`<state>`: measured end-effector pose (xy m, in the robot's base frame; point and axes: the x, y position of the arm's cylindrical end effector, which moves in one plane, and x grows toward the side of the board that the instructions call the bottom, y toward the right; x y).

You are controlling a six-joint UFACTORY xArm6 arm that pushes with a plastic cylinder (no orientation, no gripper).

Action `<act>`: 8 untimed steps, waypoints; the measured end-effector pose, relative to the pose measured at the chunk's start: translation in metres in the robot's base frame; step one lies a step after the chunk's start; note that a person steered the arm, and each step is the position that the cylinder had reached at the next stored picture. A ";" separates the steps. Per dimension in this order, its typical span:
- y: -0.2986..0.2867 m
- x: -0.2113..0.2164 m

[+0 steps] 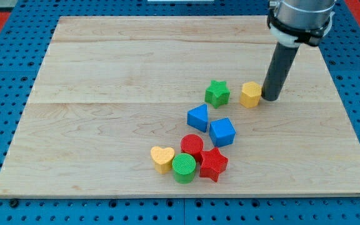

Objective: Place the blue triangle left to the blue cube

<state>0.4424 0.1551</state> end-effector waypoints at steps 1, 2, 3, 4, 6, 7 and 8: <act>-0.014 0.018; -0.028 0.026; -0.065 0.021; -0.098 0.022; -0.132 0.028; -0.143 0.030; -0.144 0.030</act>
<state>0.4727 0.0112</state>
